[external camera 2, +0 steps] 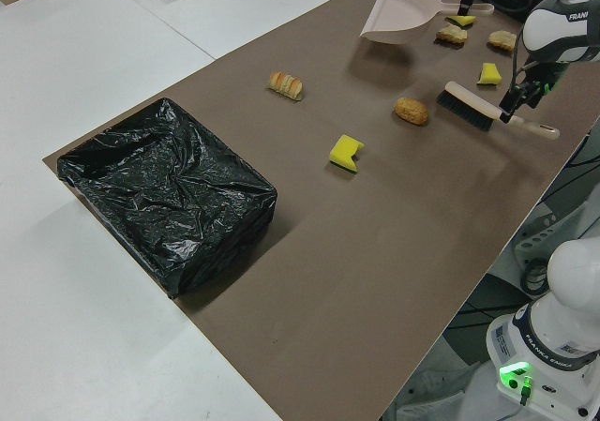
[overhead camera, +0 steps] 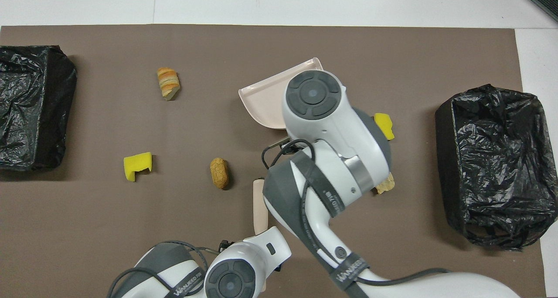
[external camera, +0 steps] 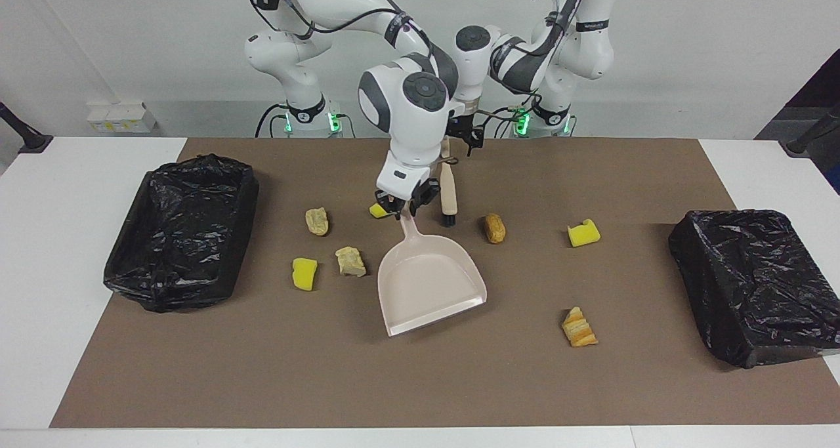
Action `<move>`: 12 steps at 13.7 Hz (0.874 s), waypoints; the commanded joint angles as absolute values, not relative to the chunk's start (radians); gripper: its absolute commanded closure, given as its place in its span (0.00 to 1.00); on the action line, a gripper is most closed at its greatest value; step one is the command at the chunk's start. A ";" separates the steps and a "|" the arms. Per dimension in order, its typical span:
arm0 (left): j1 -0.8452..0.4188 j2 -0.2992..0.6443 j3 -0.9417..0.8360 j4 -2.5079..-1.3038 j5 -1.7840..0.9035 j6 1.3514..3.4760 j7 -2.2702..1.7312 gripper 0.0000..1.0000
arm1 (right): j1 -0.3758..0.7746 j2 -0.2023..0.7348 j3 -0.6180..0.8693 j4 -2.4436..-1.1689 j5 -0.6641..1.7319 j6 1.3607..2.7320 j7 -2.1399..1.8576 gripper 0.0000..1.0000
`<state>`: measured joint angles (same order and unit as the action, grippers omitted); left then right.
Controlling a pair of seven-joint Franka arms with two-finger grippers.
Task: Sweep and dump trash in bin
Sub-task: 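Lift the dustpan with the right gripper while the left gripper grasps the brush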
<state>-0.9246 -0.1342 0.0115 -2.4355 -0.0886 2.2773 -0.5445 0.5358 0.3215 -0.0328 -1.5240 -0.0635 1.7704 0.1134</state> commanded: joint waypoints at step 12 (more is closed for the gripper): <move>-0.936 -0.129 0.029 -2.407 -0.086 2.232 -0.543 1.00 | 0.408 0.273 -0.021 -1.565 -0.080 1.758 -0.500 1.00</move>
